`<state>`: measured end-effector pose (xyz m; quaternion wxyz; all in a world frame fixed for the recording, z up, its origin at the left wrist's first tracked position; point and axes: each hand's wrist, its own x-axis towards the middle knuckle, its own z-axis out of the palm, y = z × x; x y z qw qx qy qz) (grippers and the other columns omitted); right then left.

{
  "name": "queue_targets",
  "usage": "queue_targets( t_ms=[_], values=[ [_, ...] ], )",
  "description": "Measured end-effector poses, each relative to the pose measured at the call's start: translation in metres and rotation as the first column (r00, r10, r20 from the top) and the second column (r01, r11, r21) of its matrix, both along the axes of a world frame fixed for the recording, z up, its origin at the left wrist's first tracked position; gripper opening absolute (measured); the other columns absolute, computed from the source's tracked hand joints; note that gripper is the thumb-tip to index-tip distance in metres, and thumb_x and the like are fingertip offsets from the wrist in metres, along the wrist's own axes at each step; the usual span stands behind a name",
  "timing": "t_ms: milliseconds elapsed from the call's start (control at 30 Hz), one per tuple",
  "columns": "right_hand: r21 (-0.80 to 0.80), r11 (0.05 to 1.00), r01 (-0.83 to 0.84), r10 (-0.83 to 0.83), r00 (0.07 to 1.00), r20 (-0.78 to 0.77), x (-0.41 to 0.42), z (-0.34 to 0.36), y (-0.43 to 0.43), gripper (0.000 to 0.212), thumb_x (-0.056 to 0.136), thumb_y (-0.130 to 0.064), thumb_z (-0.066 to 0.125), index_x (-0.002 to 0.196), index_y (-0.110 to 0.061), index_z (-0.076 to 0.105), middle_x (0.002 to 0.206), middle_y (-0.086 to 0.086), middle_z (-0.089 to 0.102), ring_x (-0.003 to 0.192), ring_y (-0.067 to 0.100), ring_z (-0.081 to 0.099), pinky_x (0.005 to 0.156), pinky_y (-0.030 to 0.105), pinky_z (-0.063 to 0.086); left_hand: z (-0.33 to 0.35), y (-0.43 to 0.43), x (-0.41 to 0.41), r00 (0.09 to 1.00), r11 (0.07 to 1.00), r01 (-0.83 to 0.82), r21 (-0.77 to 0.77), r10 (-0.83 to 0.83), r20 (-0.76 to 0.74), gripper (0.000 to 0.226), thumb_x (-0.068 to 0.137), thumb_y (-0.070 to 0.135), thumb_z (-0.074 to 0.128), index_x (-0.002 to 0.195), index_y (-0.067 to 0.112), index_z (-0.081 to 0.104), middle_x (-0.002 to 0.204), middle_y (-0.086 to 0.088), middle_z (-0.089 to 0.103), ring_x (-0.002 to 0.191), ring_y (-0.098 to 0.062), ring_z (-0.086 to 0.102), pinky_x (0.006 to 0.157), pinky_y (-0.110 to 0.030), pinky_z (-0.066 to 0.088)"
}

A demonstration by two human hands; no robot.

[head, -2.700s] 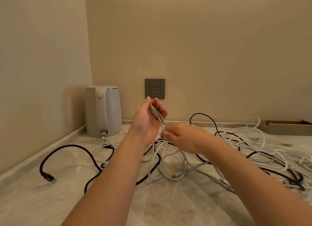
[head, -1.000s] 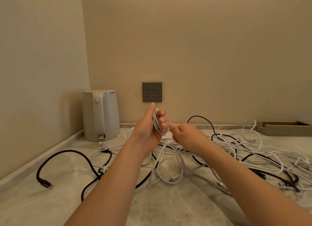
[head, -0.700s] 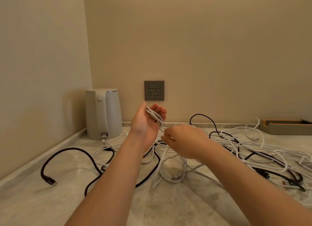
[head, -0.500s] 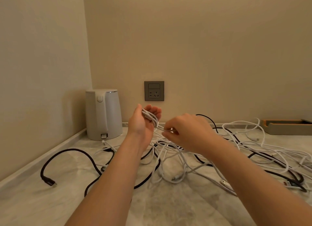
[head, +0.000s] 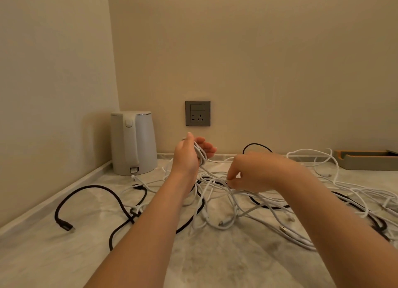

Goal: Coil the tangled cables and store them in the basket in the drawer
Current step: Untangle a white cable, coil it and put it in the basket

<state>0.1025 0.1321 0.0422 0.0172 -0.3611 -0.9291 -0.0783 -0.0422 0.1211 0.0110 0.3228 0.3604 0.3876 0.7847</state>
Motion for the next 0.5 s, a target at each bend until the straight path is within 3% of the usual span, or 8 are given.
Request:
queue_targets(
  t_ms=[133, 233, 367, 500],
  values=[
    [0.216, 0.973, -0.081, 0.137, 0.957, -0.257, -0.003, 0.004, 0.002, 0.022, 0.094, -0.038, 0.051, 0.085, -0.025, 0.066, 0.077, -0.006, 0.061, 0.075, 0.018, 0.057, 0.063, 0.029, 0.045, -0.004, 0.001, -0.004, 0.984, 0.997, -0.051, -0.054, 0.041, -0.171, 0.044, 0.105, 0.028, 0.023, 0.080, 0.006, 0.051, 0.061, -0.006, 0.060, 0.052, -0.011, 0.062, 0.057, -0.025, 0.051],
    [0.353, 0.932, -0.081, 0.250, 0.849, -0.466, -0.002, 0.007, 0.010, 0.026, 0.089, -0.048, 0.055, 0.074, -0.027, 0.055, 0.065, -0.010, 0.052, 0.066, 0.014, 0.051, 0.057, 0.026, 0.037, -0.004, -0.004, 0.001, 0.931, 0.980, 0.011, -0.200, -0.083, -0.355, 0.049, 0.105, 0.029, 0.022, 0.082, 0.003, 0.056, 0.062, -0.006, 0.062, 0.052, -0.011, 0.062, 0.059, -0.025, 0.051],
    [0.317, 0.948, -0.035, 0.249, 0.701, -0.668, 0.002, 0.000, 0.026, 0.029, 0.085, -0.050, 0.060, 0.071, -0.024, 0.056, 0.069, -0.008, 0.058, 0.070, 0.013, 0.054, 0.057, 0.026, 0.036, -0.003, -0.013, 0.017, 0.879, 0.929, 0.213, -0.304, -0.318, -0.356, 0.060, 0.104, 0.040, 0.017, 0.082, 0.001, 0.056, 0.066, -0.011, 0.060, 0.054, -0.014, 0.063, 0.057, -0.023, 0.053],
    [0.214, 0.967, -0.139, 0.255, 0.528, -0.810, 0.000, -0.008, 0.039, 0.028, 0.084, -0.045, 0.063, 0.068, -0.022, 0.056, 0.061, -0.012, 0.051, 0.063, 0.007, 0.049, 0.063, 0.033, 0.042, 0.003, -0.018, 0.018, 0.808, 0.848, 0.426, -0.314, -0.513, -0.290, 0.079, 0.096, 0.059, 0.003, 0.075, 0.004, 0.057, 0.061, -0.008, 0.059, 0.054, -0.016, 0.060, 0.056, -0.025, 0.049]
  ],
)
